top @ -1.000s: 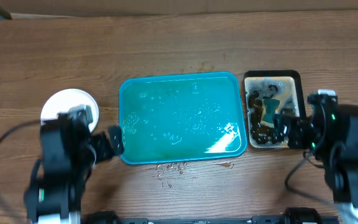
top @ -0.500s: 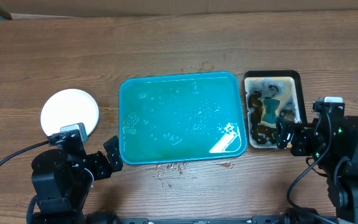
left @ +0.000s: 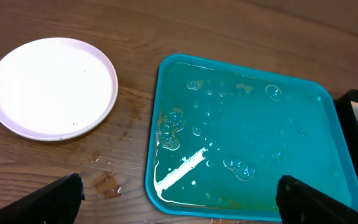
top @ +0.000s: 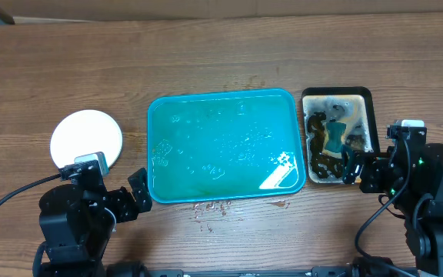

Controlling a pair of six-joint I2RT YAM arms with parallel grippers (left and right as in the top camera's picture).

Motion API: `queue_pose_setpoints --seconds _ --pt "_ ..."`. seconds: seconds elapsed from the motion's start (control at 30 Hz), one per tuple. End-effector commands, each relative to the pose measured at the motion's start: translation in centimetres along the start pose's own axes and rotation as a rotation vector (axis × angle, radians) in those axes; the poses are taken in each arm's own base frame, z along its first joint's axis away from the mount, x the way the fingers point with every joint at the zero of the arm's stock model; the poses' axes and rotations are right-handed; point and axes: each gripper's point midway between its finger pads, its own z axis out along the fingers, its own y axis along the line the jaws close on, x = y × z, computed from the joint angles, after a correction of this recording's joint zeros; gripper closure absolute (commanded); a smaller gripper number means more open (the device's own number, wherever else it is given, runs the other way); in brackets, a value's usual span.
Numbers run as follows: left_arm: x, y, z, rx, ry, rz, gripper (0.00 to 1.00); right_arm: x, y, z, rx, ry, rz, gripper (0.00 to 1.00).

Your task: Clean dirty plates on tray and stack at the side

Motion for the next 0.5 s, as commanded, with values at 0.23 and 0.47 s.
queue_pose_setpoints --seconds 0.23,0.47 --pt "0.3 0.1 0.3 -0.008 0.010 -0.004 0.00 -0.4 0.5 -2.1 -0.024 -0.253 -0.054 0.00" --pt "0.3 0.1 0.3 -0.008 0.010 -0.004 0.00 -0.3 1.6 -2.5 -0.119 -0.616 -0.141 0.00"
